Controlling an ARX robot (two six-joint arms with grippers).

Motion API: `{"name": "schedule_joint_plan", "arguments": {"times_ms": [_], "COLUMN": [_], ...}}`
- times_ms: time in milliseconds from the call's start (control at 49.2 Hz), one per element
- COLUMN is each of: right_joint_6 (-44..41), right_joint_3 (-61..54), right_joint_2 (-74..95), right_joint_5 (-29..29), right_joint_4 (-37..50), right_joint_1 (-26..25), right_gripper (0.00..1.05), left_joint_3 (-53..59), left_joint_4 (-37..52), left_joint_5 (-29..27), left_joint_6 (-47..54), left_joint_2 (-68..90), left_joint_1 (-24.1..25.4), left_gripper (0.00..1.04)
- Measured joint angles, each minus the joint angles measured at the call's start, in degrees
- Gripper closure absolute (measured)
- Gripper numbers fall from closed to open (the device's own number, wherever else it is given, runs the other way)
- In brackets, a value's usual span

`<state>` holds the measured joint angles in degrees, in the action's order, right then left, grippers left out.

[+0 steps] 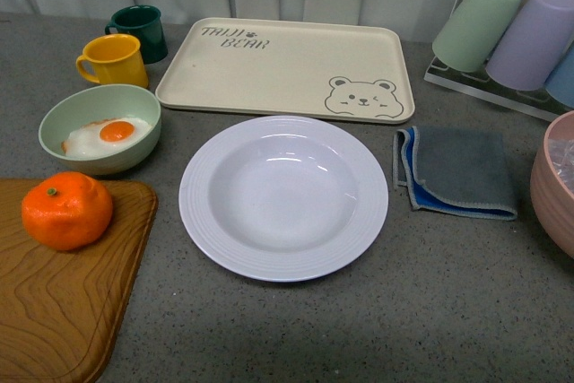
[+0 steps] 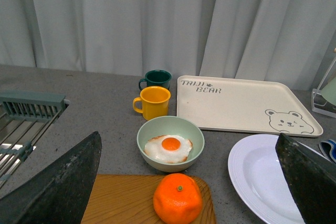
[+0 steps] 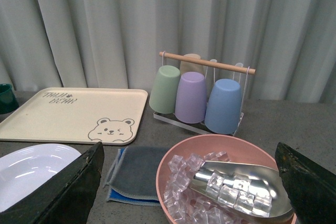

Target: Place orange and plate with both arms

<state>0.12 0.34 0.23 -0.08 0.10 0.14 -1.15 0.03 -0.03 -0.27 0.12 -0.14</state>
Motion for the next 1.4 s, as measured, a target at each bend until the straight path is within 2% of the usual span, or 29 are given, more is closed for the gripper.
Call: {"name": "schedule_joint_plan", "arguments": {"times_ms": [183, 224, 285, 346, 427, 590, 712, 956, 1404], "right_joint_6": [0.0, 0.0, 0.0, 0.0, 0.0, 0.0, 0.0, 0.0, 0.0], "right_joint_3": [0.0, 0.0, 0.0, 0.0, 0.0, 0.0, 0.0, 0.0, 0.0], "right_joint_2": [0.0, 0.0, 0.02, 0.0, 0.0, 0.0, 0.0, 0.0, -0.02], "right_joint_5": [0.0, 0.0, 0.0, 0.0, -0.02, 0.0, 0.0, 0.0, 0.0], "right_joint_4": [0.0, 0.0, 0.0, 0.0, 0.0, 0.0, 0.0, 0.0, 0.0], "right_joint_1": [0.0, 0.0, 0.0, 0.0, 0.0, 0.0, 0.0, 0.0, 0.0], "right_gripper": [0.09, 0.09, 0.09, 0.09, 0.09, 0.09, 0.09, 0.09, 0.09], "left_joint_3": [0.0, -0.31, -2.64, -3.23, -4.48, -9.64, -12.66, -21.42, -30.27], "left_joint_4": [0.0, -1.22, -7.78, -7.5, 0.13, 14.38, 18.01, 19.17, 18.38], "left_joint_5": [0.0, -1.55, -7.17, -10.05, -6.93, -3.5, -2.54, -1.09, -0.09], "left_joint_6": [0.0, -0.02, -0.92, -1.05, -1.38, -4.13, -4.98, -4.74, -7.61], "left_joint_2": [0.0, 0.66, 5.05, 11.85, 22.18, 46.16, 58.93, 81.42, 97.22], "left_joint_1": [0.0, -0.57, -3.06, -6.32, -9.09, -6.58, -6.01, -5.49, -2.75], "left_gripper": [0.07, 0.07, 0.07, 0.07, 0.07, 0.07, 0.07, 0.07, 0.07]}}
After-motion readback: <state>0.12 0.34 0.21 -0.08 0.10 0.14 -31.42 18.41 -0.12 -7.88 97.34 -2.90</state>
